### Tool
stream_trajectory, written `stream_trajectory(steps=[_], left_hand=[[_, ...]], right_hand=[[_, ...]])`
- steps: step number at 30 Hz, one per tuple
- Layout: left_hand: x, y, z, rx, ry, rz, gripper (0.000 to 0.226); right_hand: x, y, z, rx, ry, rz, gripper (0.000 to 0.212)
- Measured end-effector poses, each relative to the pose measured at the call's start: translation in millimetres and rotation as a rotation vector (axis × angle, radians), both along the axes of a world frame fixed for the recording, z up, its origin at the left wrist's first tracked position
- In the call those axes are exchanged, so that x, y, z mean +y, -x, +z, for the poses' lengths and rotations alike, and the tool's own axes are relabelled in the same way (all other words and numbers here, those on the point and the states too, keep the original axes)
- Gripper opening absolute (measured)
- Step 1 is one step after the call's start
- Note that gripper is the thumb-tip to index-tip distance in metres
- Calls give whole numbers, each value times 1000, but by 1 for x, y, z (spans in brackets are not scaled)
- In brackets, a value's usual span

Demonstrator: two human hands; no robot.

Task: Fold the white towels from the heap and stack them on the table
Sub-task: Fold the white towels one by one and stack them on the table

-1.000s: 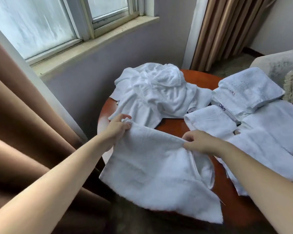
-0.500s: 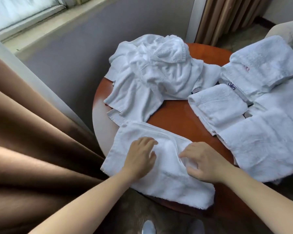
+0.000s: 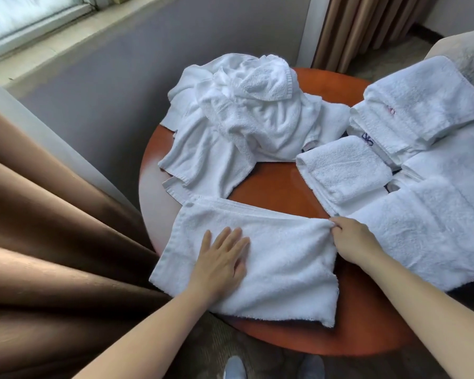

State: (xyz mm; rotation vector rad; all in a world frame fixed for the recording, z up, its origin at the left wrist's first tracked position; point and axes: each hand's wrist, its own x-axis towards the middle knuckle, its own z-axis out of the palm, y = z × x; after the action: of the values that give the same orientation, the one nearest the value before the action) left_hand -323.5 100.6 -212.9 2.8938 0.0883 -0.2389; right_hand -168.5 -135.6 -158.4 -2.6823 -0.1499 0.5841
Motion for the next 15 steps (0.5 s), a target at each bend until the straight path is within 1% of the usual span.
stream_trajectory(steps=[3, 6, 7, 8, 9, 10, 11, 13, 15], left_hand=[[1, -3, 1, 9, 19, 32, 66], [5, -10, 4, -8, 4, 55, 76], [9, -14, 5, -32, 10, 82, 75], [14, -19, 9, -76, 15, 131, 69], [21, -24, 11, -123, 16, 202, 59], [30, -29, 12, -131, 15, 292, 50], [39, -33, 13, -116, 17, 388, 47], [56, -36, 16, -73, 63, 565, 51], [69, -35, 16, -51, 205, 682, 53]], right_hand=[[11, -1, 2, -2, -3, -94, 30], [18, 2, 5, -27, -4, -11, 19], [20, 2, 5, -21, -33, 28, 14], [20, 3, 5, -6, -60, 56, 10], [21, 3, 6, 6, -77, 76, 10], [20, 2, 6, 17, -85, 76, 16], [20, 1, 7, 26, -95, 46, 23], [20, 1, 6, 27, -143, -87, 33], [20, 1, 4, 22, -199, -228, 36]])
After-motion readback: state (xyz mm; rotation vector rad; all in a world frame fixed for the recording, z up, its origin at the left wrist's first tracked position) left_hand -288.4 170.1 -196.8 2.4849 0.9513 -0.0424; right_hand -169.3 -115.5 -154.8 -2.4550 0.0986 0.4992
